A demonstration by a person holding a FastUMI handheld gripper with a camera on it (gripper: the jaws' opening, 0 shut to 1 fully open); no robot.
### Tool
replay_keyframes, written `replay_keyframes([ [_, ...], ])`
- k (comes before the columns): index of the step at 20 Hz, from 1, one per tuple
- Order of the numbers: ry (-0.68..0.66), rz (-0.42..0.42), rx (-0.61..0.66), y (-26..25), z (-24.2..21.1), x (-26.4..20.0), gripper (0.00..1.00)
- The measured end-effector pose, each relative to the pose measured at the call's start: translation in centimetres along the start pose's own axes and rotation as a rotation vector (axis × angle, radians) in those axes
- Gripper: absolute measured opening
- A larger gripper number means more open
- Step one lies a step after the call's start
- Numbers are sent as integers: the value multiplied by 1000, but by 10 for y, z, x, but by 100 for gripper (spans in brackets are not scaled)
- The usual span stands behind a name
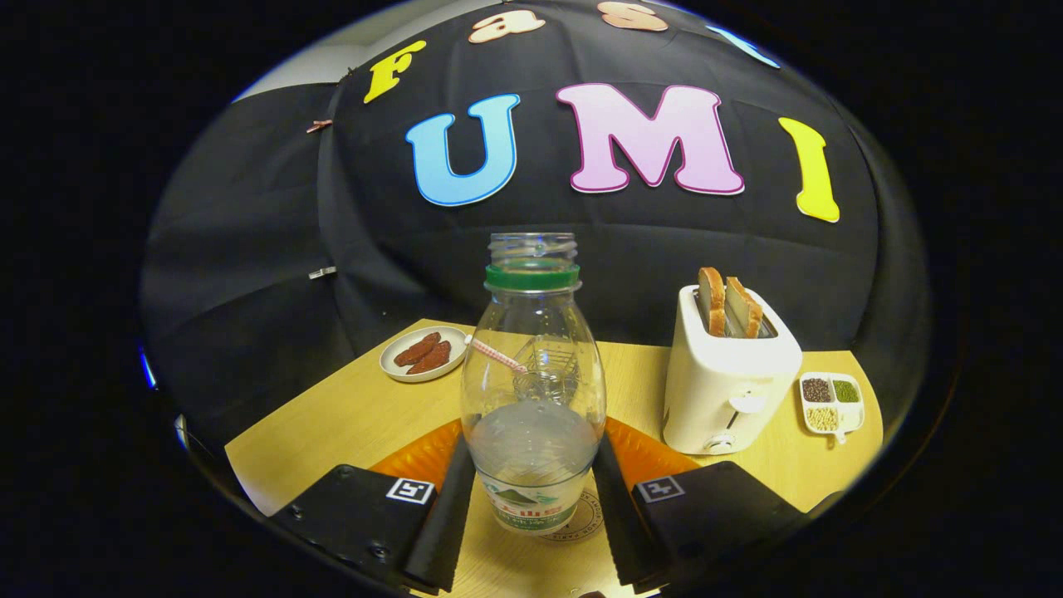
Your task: Take the bottle from table, then pour the juice into the cup, finally place the bottle on the coaster
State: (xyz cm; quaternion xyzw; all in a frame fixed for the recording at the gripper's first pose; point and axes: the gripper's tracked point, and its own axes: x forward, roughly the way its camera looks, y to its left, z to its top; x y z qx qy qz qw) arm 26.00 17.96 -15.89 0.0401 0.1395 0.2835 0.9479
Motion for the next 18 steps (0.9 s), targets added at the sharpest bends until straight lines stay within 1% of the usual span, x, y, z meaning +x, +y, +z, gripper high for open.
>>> replay_keyframes([
  [3,-49,-18,-18,-7,-8,5,73],
  [6,-29,-28,-33,-11,-30,13,73],
  [10,-27,-50,-43,-17,-45,14,74],
  [16,-31,-62,-45,-19,-48,15,77],
  [18,-22,-51,-50,-15,-49,15,79],
])
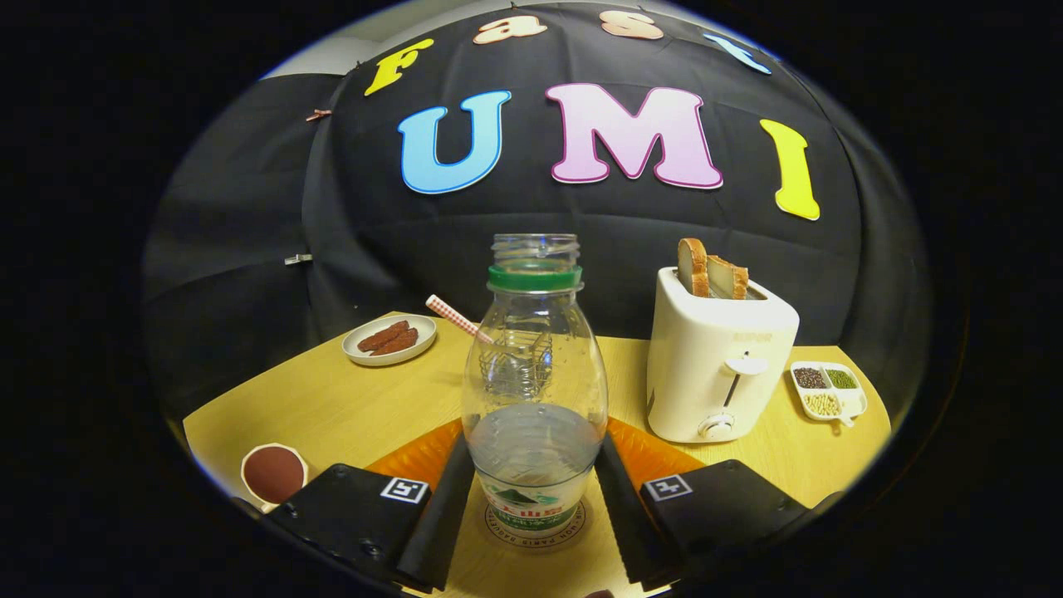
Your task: Take the bottle from table, then pour the juice into the cup, finally place the bottle on the coaster
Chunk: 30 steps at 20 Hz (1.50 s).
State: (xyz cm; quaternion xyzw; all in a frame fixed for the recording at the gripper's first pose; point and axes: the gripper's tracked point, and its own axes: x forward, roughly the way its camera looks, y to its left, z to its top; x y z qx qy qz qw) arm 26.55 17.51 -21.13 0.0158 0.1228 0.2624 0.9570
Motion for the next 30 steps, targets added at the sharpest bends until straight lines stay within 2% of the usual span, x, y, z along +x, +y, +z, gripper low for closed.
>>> replay_keyframes([
  [2,7,-1,-19,5,-1,-5,84],
  [3,6,-8,-31,5,2,-10,99],
  [4,6,-11,-39,7,3,-10,100],
  [8,20,-17,-66,14,5,-28,99],
  [11,41,-37,-41,12,8,-49,99],
  [15,34,-80,-43,1,31,-83,99],
  [21,-80,-131,-100,1,111,-138,98],
  [26,-213,-245,-187,4,184,-210,98],
  [28,-229,-275,-165,9,194,-243,97],
  [30,-237,-264,-116,20,196,-273,97],
])
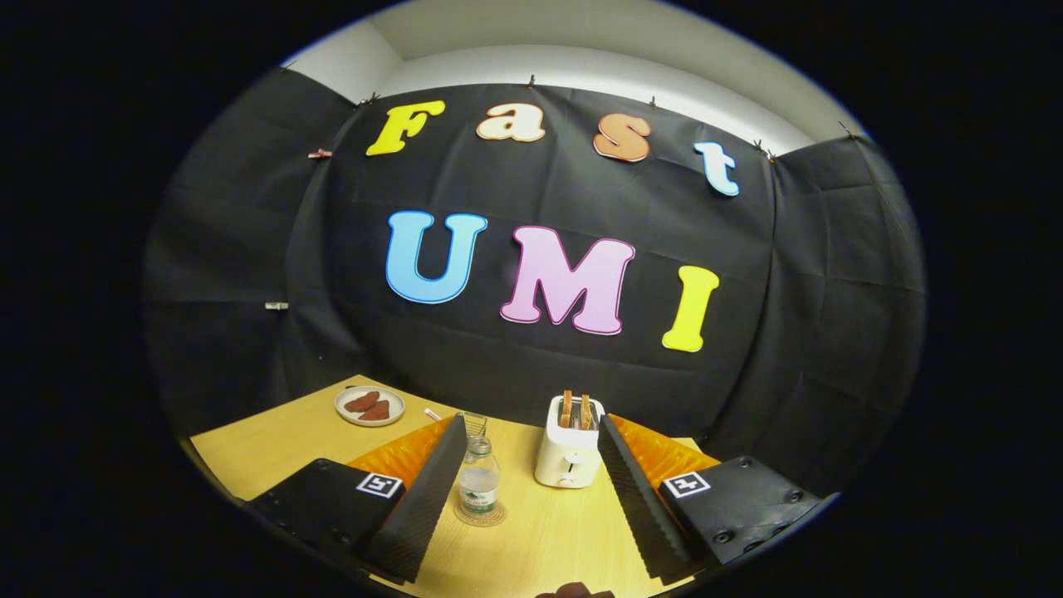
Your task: Take the bottle from table, then pour the juice into the cup, finally place the bottle on the coaster
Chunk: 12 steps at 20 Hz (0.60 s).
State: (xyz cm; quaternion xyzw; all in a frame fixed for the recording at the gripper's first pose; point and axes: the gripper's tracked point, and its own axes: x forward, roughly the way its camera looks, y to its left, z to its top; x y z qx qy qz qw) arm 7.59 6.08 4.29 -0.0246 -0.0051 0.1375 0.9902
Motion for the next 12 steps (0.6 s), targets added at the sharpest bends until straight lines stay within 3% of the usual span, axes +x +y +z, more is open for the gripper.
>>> replay_keyframes([
  [6,-95,21,26,-6,35,-72,97],
  [12,-98,48,116,-20,32,-119,97],
])
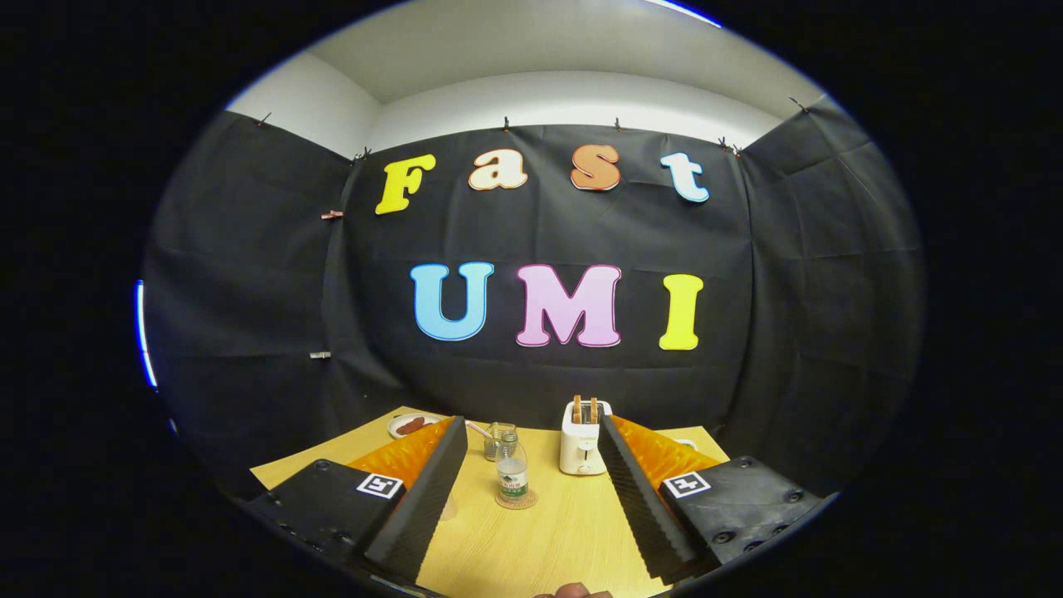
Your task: Take the bottle from table, then pour the juice into the cup, finally place the bottle on the coaster
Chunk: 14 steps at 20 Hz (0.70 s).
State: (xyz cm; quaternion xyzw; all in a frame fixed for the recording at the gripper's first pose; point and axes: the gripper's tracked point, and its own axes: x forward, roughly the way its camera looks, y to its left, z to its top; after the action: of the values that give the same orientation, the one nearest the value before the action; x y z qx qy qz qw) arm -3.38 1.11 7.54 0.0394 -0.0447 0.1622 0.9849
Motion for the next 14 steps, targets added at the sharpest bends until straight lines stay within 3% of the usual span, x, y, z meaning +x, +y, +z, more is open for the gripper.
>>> replay_keyframes([
  [7,1,-48,88,-1,11,-5,99],
  [14,19,-43,36,14,9,9,100],
])
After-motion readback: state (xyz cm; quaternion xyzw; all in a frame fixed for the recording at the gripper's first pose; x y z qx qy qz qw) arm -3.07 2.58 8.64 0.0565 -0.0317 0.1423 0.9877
